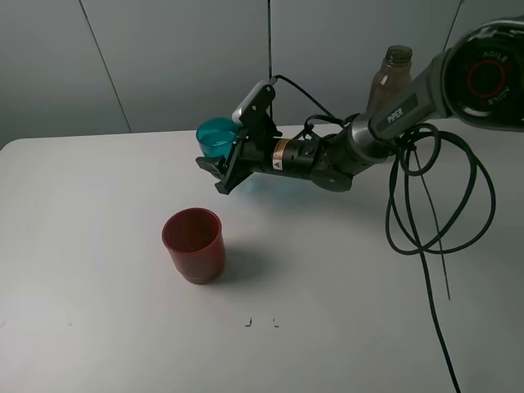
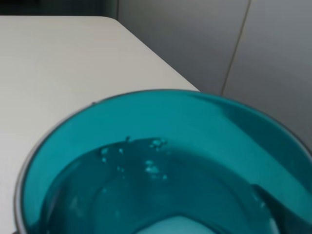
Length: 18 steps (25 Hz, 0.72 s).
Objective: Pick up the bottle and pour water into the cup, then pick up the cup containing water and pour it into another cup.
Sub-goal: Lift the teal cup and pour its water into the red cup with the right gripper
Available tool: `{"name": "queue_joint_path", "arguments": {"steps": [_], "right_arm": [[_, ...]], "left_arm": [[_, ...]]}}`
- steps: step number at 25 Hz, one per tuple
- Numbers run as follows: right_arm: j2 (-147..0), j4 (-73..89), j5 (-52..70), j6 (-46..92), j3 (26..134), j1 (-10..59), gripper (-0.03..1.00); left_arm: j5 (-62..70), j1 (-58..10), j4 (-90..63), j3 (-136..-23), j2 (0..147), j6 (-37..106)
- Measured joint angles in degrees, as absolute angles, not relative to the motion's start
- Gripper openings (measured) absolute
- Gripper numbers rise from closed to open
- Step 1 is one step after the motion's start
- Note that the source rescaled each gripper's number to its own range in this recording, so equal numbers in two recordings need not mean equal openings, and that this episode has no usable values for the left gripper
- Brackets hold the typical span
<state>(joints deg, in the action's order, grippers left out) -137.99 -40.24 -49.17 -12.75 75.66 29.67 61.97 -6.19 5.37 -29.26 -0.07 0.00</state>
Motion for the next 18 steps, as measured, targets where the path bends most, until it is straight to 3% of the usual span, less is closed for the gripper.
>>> {"name": "queue_joint_path", "arguments": {"steps": [18], "right_arm": [[-132.7,-44.7,-52.0,-6.5,70.6,29.7,0.07]], "left_arm": [[62.0,-6.2,5.4,-29.3,-0.1,0.4]]}}
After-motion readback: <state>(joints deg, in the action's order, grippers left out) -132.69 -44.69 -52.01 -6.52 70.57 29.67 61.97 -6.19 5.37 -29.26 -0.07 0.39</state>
